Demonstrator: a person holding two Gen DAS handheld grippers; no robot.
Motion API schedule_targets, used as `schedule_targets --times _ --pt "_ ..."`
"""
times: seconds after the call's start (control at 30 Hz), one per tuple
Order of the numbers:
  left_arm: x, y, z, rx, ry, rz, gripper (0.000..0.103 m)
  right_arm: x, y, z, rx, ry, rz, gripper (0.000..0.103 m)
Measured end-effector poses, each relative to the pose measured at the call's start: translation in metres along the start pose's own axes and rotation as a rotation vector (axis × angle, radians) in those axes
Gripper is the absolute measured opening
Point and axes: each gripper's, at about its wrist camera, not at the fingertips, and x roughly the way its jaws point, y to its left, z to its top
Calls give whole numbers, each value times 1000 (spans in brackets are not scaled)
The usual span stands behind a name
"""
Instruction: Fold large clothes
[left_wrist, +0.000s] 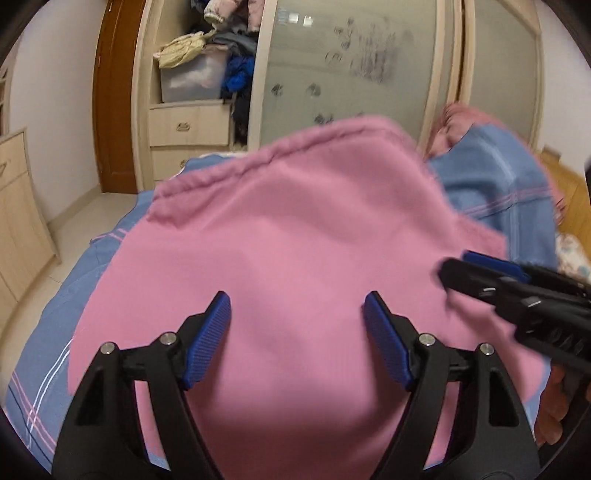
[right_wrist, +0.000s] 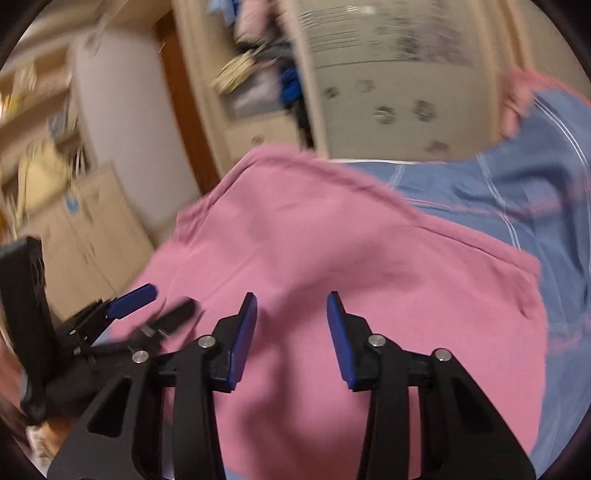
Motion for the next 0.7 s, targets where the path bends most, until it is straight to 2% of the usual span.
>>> schedule_targets --times 0.03,0.1,0.2,0.3,0.37,0.47,0.53,0.6,0.7 --pt "11 3 -1 20 29 57 76 17 1 2 5 34 -12 39" --pt "19 12 -4 26 50 88 80 53 -6 5 42 96 -51 39" --pt "37 32 -3 -18 105 153 81 82 -24 1 112 126 -57 39" --pt "50 42 -8 -25 164 157 84 85 -17 -5 61 128 -96 40" --pt "50 44 -11 -34 169 158 86 72 -13 -5 55 111 -102 40" --pt "45 51 -11 -77 168 132 86 38 -3 2 41 -29 -89 40" --pt "43 53 -11 -88 166 127 86 28 4 11 21 -80 -107 39" --pt "42 54 -10 -89 160 128 86 39 5 22 19 -63 -102 33" --pt "35 58 -8 -94 130 122 87 68 4 37 30 -19 -149 31"
